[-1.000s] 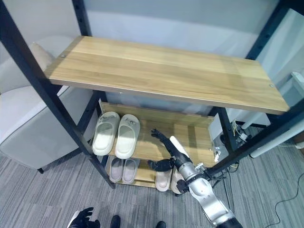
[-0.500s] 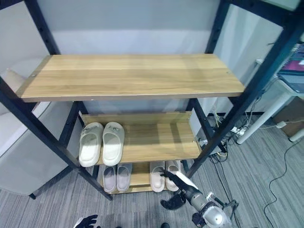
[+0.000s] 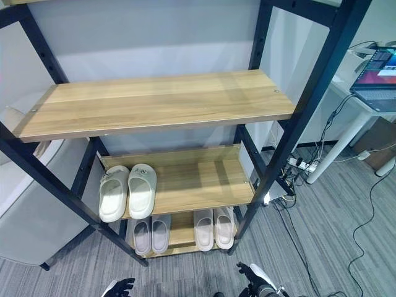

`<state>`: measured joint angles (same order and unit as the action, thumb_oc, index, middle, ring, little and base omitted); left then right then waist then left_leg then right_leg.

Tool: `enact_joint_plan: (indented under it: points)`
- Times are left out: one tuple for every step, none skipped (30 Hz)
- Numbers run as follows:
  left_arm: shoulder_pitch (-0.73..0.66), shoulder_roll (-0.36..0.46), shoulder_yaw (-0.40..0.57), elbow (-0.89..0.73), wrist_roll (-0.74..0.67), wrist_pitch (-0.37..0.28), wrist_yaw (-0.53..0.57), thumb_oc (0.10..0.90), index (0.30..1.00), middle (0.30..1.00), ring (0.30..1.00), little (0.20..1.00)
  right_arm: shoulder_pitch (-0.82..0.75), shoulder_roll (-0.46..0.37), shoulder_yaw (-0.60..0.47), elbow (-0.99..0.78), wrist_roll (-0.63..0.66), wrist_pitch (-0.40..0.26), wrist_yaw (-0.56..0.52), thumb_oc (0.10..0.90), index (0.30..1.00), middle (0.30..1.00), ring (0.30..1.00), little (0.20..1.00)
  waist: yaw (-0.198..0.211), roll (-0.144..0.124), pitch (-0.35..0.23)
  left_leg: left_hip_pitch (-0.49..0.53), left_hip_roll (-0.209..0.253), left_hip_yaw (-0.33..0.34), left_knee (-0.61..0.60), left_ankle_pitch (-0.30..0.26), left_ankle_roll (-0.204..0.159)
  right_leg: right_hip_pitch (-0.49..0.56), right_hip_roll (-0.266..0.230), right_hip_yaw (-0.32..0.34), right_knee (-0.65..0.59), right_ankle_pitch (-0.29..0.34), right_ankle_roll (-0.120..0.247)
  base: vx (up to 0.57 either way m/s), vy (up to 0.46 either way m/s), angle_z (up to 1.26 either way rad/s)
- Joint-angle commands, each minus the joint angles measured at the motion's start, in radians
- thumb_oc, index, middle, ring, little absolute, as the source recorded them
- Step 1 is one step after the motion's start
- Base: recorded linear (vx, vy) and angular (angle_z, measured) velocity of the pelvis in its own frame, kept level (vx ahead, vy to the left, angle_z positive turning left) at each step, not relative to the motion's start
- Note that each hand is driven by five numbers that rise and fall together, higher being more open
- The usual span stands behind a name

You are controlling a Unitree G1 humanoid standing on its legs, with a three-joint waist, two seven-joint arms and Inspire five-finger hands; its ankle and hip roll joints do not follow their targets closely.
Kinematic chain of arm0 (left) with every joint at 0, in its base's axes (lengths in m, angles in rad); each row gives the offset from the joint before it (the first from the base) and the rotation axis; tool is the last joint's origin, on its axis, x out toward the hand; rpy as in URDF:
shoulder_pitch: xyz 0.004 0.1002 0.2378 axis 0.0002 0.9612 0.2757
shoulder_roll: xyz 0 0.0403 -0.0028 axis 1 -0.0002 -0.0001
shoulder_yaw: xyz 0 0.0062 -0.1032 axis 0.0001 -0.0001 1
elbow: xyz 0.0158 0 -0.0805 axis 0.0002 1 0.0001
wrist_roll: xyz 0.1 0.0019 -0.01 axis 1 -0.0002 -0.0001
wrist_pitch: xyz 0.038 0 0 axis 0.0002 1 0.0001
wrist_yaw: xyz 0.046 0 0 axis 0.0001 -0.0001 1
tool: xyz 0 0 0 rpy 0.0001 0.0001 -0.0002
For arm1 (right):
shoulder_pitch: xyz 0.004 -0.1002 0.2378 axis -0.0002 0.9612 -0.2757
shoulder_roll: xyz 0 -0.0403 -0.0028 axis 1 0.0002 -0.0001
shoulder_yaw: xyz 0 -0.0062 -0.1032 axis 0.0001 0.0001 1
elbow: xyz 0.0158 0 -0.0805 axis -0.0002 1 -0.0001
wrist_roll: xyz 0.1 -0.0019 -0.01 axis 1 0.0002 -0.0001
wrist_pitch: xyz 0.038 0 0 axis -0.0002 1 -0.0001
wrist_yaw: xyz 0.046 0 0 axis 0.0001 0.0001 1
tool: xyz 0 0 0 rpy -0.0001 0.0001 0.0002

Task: Arrange the slippers neatly on the shoe rack.

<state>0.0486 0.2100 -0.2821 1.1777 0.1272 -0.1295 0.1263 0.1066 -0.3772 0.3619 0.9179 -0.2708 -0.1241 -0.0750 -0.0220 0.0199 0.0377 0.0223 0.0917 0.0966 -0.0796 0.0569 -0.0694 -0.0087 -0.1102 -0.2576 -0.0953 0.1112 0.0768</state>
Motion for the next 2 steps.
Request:
enact_joint_plan:
  points:
    - [-0.06,-0.049,-0.04,0.063,0.024,-0.006,0.021,0.8,0.9,0.9,0.9,0.9,-0.072,0.008,0.004,0.02,0.033,-0.021,-0.054,0.8,0.9,0.9,0.9,0.9,0.016,-0.03,0.008,-0.006,0.009,-0.013,-0.008,-0.02,-0.041,0.07,-0.027,-0.026,0.008,-0.09,0.065,0.02,-0.042,0.01]
    - [-0.062,-0.048,-0.045,0.064,0.025,-0.005,0.024,0.8,0.9,0.9,0.9,0.9,-0.076,0.022,0.0,0.074,0.044,-0.013,-0.063,0.8,0.9,0.9,0.9,0.9,0.017,-0.03,0.006,-0.003,0.01,-0.014,-0.008,-0.021,-0.041,0.074,-0.026,-0.028,0.008,-0.093,0.064,0.03,-0.044,0.0]
